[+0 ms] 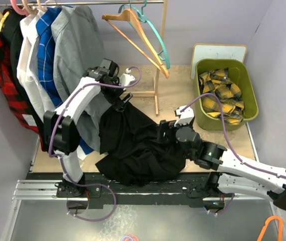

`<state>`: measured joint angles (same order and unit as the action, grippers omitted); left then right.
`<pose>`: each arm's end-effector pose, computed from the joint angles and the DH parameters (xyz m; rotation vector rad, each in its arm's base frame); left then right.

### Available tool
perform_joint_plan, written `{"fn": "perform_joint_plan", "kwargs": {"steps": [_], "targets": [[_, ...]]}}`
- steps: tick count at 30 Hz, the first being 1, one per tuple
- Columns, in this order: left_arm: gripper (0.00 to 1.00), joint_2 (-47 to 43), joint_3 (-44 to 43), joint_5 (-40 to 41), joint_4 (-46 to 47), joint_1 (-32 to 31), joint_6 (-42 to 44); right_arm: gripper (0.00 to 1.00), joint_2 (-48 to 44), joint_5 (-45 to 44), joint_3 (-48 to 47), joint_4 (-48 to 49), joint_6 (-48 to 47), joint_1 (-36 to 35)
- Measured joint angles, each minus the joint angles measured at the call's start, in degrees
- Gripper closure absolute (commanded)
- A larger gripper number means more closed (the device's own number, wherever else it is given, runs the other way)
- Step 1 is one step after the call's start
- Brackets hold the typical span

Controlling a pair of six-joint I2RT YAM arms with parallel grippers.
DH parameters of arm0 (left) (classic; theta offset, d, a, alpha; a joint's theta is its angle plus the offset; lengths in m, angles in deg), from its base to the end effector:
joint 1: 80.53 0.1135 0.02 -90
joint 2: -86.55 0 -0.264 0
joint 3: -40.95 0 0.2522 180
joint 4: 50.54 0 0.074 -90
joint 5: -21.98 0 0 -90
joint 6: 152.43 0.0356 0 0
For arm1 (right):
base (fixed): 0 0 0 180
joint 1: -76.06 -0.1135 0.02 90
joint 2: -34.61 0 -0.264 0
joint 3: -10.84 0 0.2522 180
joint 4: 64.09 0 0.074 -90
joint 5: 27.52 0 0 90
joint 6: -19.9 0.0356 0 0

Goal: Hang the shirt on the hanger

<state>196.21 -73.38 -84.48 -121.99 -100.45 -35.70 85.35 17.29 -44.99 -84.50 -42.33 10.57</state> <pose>0.3753 -0.1467 0.2833 1.1426 2.4472 -0.3568 0.1058 0.1712 0.3141 -0.0387 1.7801 0.4562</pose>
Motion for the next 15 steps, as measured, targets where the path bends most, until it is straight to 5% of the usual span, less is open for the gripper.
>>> {"fn": "perform_joint_plan", "kwargs": {"steps": [3,8,15], "targets": [[0.00,-6.8,0.0,1.8,-4.2,0.0,-1.6,0.01,0.1,5.9,3.0,6.9,-3.5,6.7],[0.00,-20.9,4.1,1.4,-6.6,0.0,-4.9,0.03,-4.0,13.7,4.2,13.5,-9.0,7.4],[0.00,-31.9,8.7,-2.0,-8.4,0.4,-5.2,0.17,-10.1,16.3,-2.6,7.0,-11.0,7.4]]}}
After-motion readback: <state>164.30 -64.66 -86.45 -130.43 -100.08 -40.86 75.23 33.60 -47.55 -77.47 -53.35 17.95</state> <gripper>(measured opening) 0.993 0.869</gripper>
